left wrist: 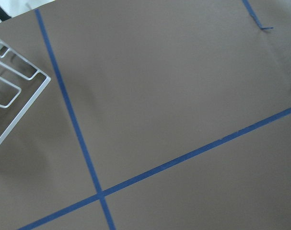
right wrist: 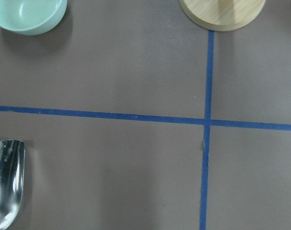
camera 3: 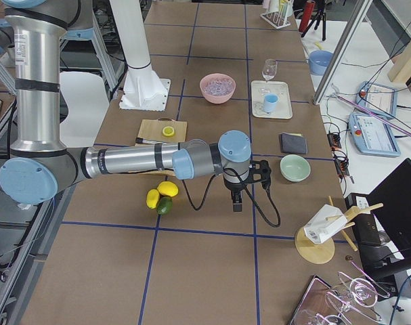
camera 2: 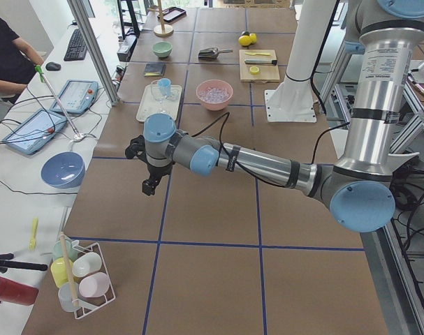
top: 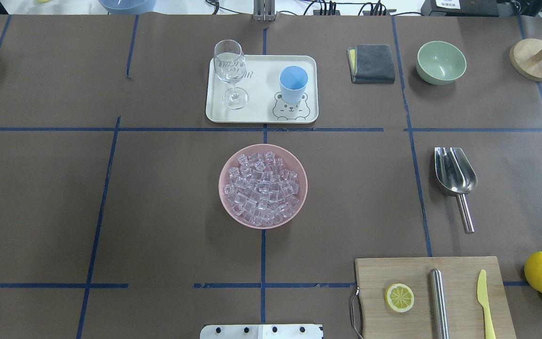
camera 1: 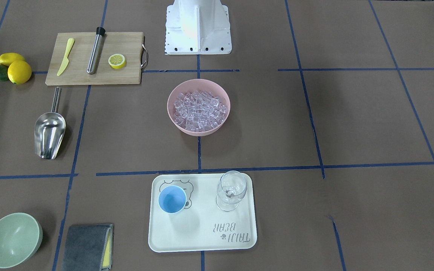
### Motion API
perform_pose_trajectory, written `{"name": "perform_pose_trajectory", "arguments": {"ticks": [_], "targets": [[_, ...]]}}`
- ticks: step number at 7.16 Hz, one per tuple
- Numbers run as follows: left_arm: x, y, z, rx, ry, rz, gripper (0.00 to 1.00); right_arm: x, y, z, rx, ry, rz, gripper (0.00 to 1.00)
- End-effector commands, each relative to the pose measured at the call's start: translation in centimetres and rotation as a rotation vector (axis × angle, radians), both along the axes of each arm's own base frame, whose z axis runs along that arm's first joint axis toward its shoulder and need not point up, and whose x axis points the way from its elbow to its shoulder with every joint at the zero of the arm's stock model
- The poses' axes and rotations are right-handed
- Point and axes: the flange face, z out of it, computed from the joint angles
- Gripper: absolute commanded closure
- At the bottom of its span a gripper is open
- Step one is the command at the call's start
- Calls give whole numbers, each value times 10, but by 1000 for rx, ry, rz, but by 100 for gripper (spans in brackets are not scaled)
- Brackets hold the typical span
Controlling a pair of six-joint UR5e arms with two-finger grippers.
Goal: Put ice in cup with scoop
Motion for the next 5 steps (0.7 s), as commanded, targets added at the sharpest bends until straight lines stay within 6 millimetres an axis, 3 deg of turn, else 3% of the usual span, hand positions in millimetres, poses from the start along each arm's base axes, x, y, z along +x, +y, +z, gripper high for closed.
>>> {"name": "perform_pose_trajectory", "arguments": {"ticks": [1,3,4,5], "targets": [[89,0,-44,114,50,158,0,-34,-2,-11,-6,-10,-40,0],[129,14,-93,275,115,237,0,-66,-1,-36,-95,-35,14,0],[154,18,-105,304,121,273,0,-81,4,-58,-96,-48,14,0],[194,29,-109,303,133,344,0,-99,12,-79,-131,-62,39,0]]}}
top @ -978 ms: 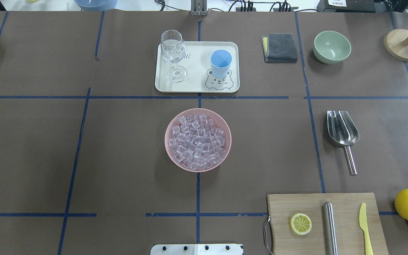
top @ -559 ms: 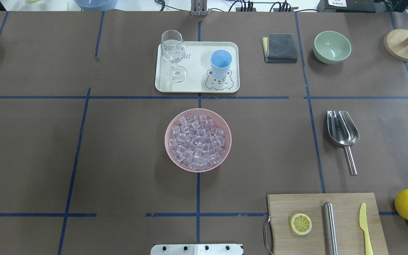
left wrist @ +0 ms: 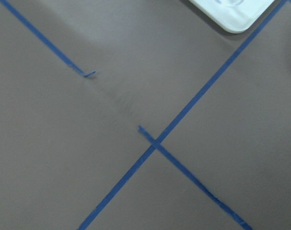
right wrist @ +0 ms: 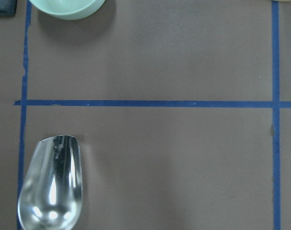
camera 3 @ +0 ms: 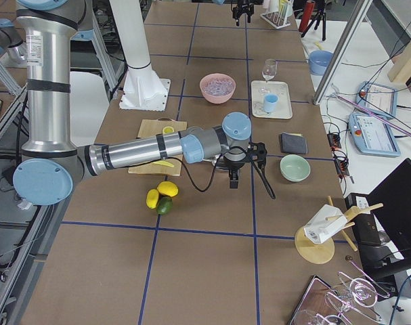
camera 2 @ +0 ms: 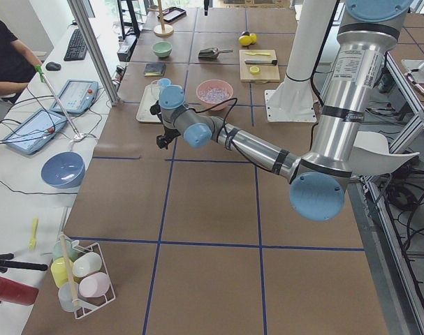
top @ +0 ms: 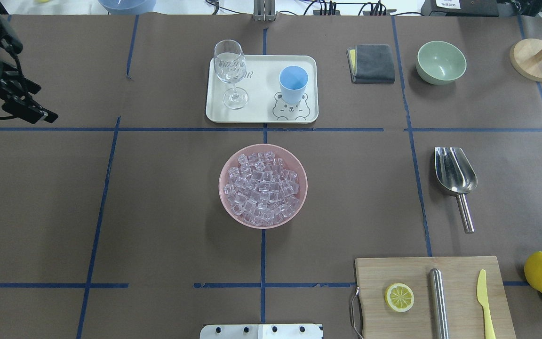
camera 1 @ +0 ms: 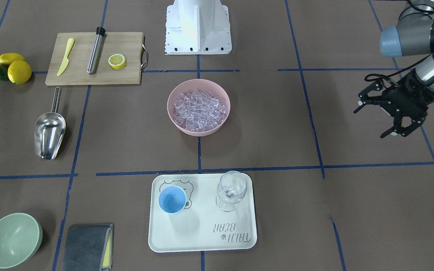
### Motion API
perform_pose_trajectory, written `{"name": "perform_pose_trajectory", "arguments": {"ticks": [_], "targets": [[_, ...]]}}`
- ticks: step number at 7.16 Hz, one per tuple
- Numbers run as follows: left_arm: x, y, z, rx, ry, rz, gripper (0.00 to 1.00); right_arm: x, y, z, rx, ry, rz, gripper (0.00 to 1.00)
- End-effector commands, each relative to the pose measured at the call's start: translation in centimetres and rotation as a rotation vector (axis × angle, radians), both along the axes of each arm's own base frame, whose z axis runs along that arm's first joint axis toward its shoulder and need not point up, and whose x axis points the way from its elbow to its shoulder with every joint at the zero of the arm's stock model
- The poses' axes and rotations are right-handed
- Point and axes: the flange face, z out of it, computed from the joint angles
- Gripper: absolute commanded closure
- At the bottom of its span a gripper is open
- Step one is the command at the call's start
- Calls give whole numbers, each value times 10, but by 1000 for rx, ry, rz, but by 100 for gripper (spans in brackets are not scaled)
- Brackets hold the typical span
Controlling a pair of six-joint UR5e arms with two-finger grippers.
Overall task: Put ice in cup with scoop
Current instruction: 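Grasp the metal scoop handle with the right gripper while the left arm advances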
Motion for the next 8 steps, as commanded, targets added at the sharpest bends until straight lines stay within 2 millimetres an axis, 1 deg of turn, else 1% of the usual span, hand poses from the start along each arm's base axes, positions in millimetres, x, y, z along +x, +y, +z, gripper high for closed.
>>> {"name": "perform_pose_trajectory", "arguments": {"ticks": [1,2,3,4,5,6,7,8], "targets": [[47,18,-18,38,26,92,0,-51,19,-53,-31,14,45,0],[56,22,-25,61,42,111,0,-80,40,-62,-69,12,44,0],[59,21,-42,117,77,116,0,-109,56,-63,-91,15,49,0],[68,25,-44,141,92,131,0,-139,76,-55,-109,24,42,0],[76,29,-46,145,96,146,0,-152,98,-46,-104,-4,36,0],[78,28,-49,146,98,147,0,-184,111,-29,-74,49,6,0],[80,26,-46,140,93,146,0,-201,114,-11,-78,68,-18,0],[84,26,-41,131,87,151,0,-212,119,-6,-80,77,-43,0]]}}
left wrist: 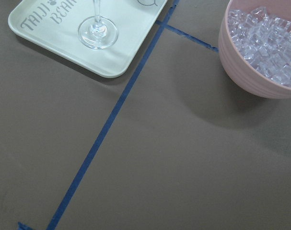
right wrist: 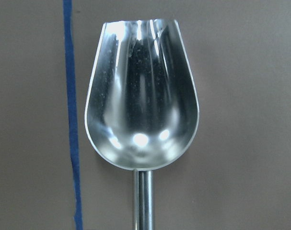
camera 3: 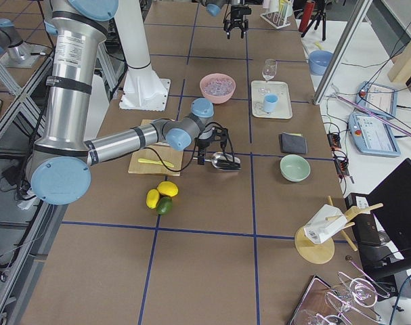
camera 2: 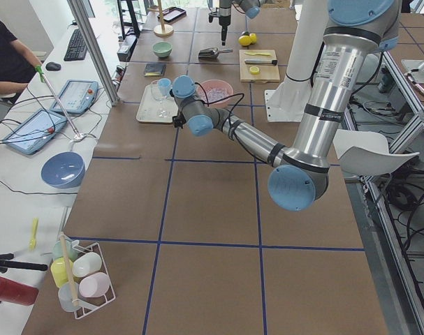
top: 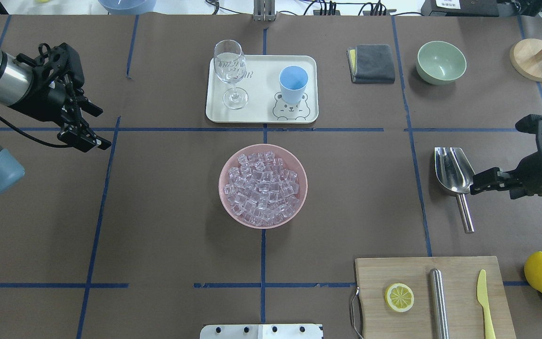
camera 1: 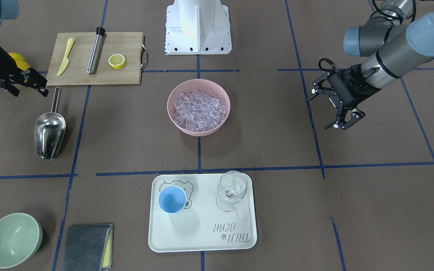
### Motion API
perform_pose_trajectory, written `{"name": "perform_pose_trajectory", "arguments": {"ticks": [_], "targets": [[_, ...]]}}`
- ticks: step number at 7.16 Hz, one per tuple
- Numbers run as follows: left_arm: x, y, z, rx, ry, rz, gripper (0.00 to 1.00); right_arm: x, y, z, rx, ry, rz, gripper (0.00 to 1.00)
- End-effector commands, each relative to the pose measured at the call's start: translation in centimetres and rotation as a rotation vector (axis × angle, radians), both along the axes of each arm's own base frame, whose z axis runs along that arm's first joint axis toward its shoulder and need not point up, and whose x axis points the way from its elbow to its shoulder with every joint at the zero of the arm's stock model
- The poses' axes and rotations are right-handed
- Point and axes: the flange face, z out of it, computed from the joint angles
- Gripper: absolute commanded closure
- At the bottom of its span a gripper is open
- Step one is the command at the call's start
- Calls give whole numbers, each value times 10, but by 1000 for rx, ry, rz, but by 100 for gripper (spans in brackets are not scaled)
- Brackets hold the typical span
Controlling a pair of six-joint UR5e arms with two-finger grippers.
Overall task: Put ice in cup with scoop
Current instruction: 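Grasp the metal scoop handle with the right gripper while the left arm advances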
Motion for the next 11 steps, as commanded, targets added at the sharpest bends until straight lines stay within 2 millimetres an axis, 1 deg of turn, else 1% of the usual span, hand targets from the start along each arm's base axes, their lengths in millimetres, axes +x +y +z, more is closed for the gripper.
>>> {"name": "perform_pose_trajectory", "arguments": {"ticks": [1,2,4,5,6,7,8,9,10,11], "targets": [[13,1,11,-16,-17,13,0,-31,0,9,8,10,-38,0],[13,0,13,-21,-21,13,0,-46,-11,11,3,6,-43,0],[13,1,12,-17,-18,13,0,-50,-10,16,-7,9,-54,0],[13,1,11,-16,-17,13,0,-49,-9,12,-12,1,-53,22],[13,1,10,-15,-16,13,0,-47,-8,13,-17,1,-49,51],[13,0,13,-20,-20,13,0,-46,-6,17,-31,7,-43,69],[14,0,13,-18,-20,12,0,-45,-6,18,-43,11,-32,74],[13,0,13,-17,-20,12,0,-45,-6,18,-42,10,-32,91],[13,0,13,-17,-20,12,0,-43,-6,13,-35,2,-30,100],[12,1,8,-11,-14,12,0,-33,1,-7,-19,-20,-28,100]]}}
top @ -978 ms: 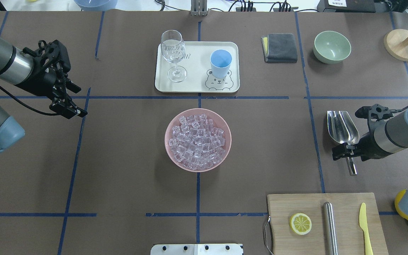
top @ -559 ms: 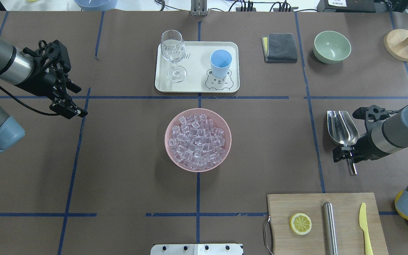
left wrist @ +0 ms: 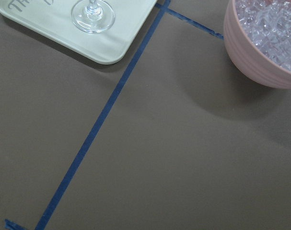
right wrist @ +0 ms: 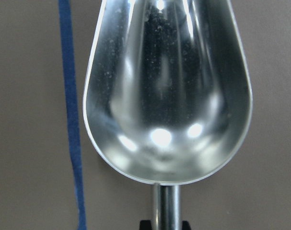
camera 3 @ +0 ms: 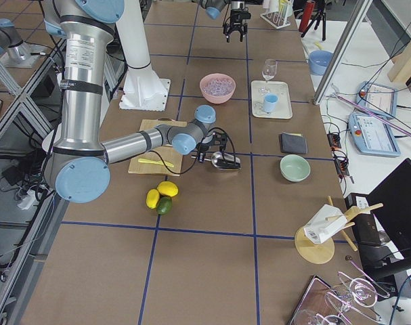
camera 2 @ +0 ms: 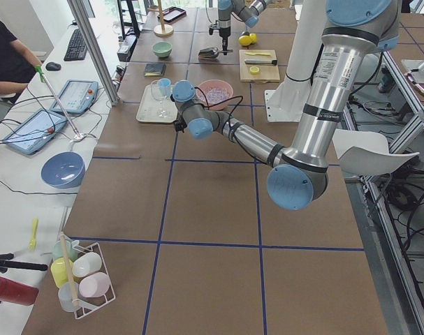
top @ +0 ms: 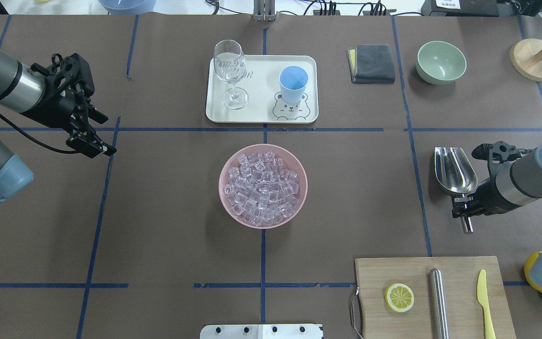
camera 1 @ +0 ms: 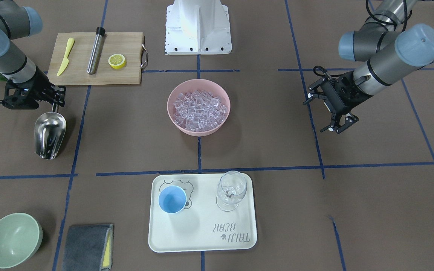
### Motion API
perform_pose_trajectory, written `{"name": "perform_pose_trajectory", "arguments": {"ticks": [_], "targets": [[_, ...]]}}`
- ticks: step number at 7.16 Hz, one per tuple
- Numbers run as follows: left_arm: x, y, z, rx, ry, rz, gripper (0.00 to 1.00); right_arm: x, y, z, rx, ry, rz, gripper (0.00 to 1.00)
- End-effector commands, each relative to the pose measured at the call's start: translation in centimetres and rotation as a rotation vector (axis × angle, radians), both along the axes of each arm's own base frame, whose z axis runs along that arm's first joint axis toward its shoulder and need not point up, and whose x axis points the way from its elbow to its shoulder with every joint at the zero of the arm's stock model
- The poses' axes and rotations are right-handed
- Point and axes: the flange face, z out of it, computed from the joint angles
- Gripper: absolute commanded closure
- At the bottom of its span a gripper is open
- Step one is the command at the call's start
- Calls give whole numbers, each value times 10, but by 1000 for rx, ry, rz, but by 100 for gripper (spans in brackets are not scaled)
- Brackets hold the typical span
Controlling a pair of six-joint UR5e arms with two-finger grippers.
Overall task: Put ice in cup with scoop
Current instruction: 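Grasp the metal scoop handle with the right gripper while the left arm advances, then lift the metal scoop with the right gripper and carry it toward the pink bowl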
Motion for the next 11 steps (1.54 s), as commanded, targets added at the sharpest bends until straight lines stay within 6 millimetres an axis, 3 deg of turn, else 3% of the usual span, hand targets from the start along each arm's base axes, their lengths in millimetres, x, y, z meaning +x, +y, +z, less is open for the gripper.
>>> {"name": "perform_pose_trajectory", "arguments": {"ticks": [1,3,5,7,8,11], "targets": [[-1,2,-5,8,7,1,0,26,4,-38,39,-47,32,100],[-2,2,-8,12,10,1,0,51,-13,-73,88,-104,71,100],[-2,2,-8,12,10,1,0,60,-32,-111,297,-142,-27,100],[-2,3,-10,14,14,3,0,65,-44,-130,424,-136,-42,100],[-2,3,-9,13,14,5,0,52,-42,-130,446,-117,-53,100],[-2,4,-11,15,16,5,0,47,-48,-142,454,-116,-57,100]]}}
